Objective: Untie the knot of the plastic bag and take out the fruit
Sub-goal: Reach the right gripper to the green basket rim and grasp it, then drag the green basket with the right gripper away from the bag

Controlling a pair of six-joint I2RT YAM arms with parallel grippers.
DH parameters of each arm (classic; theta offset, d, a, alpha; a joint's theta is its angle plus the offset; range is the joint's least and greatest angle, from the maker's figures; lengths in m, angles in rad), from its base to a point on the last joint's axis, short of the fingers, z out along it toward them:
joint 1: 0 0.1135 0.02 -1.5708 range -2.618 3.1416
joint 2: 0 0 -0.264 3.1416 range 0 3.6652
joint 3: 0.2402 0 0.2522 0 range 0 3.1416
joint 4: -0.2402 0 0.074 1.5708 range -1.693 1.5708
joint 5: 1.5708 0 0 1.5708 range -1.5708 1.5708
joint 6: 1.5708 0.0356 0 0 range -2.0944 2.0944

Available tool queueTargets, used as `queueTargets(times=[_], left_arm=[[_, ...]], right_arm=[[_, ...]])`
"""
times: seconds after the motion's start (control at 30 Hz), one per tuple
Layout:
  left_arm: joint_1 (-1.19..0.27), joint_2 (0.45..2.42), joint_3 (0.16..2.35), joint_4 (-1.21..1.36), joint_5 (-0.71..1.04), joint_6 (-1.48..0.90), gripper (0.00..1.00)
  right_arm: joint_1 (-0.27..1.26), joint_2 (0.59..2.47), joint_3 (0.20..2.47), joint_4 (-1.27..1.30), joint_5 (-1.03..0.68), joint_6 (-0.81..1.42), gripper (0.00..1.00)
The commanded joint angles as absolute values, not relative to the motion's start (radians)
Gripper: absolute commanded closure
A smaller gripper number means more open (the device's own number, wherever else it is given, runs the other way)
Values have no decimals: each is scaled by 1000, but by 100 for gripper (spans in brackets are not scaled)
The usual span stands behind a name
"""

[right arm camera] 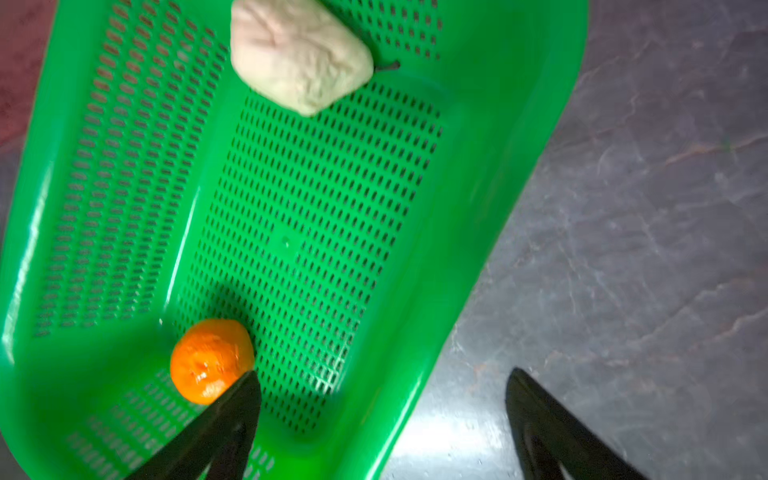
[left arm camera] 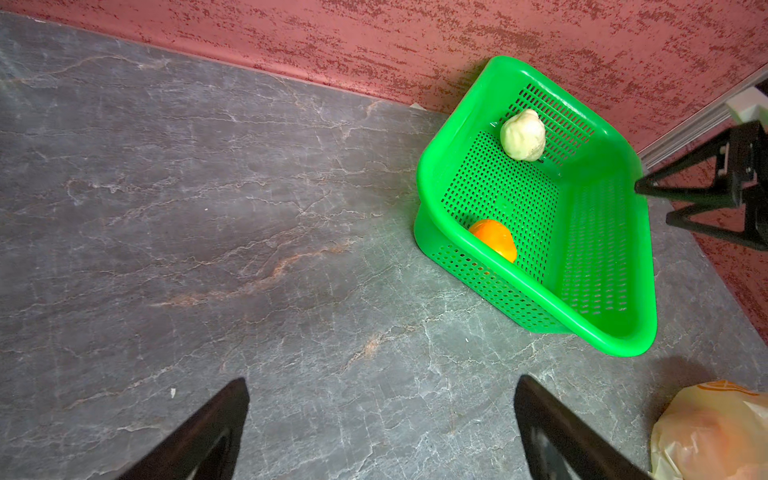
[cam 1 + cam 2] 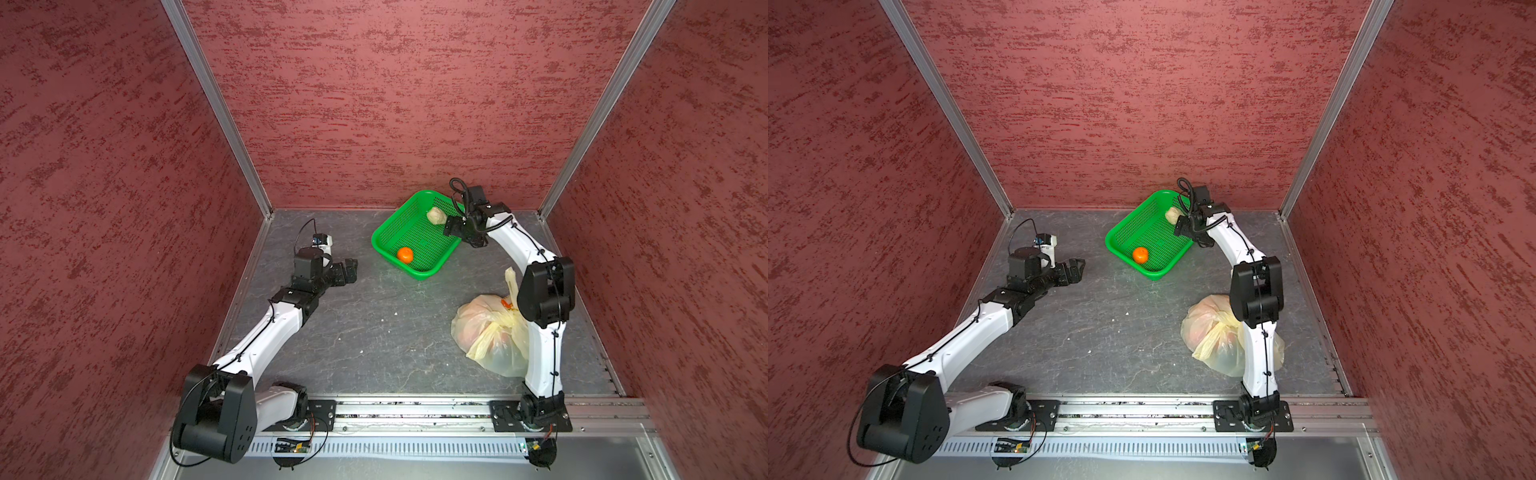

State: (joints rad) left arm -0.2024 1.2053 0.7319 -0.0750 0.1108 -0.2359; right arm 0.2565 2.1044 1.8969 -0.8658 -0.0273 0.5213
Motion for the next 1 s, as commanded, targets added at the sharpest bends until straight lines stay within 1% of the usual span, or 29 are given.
queueTargets(times=[0.0,0.13,0.23,0.3,0.37,0.57,0.77,0.9,0.97], left_arm=[[-209,1221,734,-76,116,-248,0],[-210,1233,742,-78,118,-252,0],[-212,1235,748,-85,115,-253,0],[-212,1231,751,-92,111,-251,0],[-212,1223,749,-98,103,-248,0],[-209,1212,738,-102,91,-248,0],[-210,1227,748,-99,97,-257,0],[-210,1228,755,-100,95,-257,0],[-210,1227,756,-104,92,-256,0]], right_arm=[[278,2075,1837,-861,12,614,18],[297,2102,1836,-803,8,627,24],[303,2155,1906,-840,21,610,29],[305,2182,1946,-877,31,592,35],[303,2189,1955,-903,45,575,44],[303,2187,1922,-912,56,527,57],[296,2197,1928,-917,84,508,74],[277,2196,1938,-932,102,480,80],[265,2194,1939,-940,112,465,81]])
